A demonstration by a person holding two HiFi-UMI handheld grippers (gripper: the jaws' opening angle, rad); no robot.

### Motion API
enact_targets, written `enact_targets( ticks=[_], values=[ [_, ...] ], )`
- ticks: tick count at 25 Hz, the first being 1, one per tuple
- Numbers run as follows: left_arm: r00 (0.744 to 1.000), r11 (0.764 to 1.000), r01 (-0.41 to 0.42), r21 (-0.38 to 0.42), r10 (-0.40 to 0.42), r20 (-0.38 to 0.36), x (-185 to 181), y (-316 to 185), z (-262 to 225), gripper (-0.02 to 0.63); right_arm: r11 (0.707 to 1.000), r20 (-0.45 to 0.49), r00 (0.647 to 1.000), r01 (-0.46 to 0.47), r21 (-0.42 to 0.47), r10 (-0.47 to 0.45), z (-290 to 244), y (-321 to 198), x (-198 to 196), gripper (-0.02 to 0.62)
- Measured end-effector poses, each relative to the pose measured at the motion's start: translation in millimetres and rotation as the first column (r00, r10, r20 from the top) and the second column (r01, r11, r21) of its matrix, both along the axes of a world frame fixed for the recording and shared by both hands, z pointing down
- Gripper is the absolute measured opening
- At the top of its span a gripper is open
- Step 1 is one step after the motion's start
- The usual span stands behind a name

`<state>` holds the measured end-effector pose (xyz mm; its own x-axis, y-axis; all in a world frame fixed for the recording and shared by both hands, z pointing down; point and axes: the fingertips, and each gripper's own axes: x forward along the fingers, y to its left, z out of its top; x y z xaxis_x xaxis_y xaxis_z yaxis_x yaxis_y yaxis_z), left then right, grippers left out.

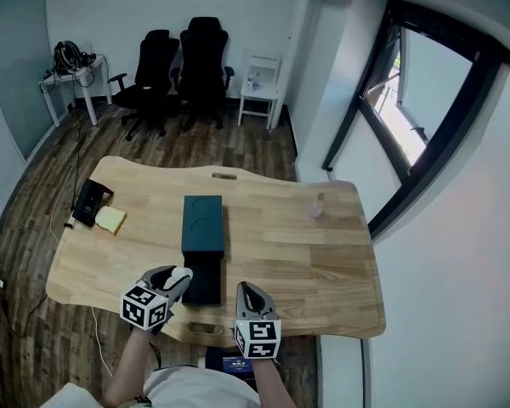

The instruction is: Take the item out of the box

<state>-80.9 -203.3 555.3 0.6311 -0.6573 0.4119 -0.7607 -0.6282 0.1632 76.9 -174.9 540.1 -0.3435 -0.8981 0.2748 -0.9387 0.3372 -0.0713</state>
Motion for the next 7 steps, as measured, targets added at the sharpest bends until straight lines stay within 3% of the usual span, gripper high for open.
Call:
enact_targets(
  ticks=[7],
  values=[
    [1.0, 1.0, -0.005, -0.01, 0.004, -0.005, -2.0, -3.1, 4.9, 0.172, 1.0, -0.003, 1.0, -0.006, 0.001, 0.006, 1.6, -3.2, 0.0, 0.005]
  ],
)
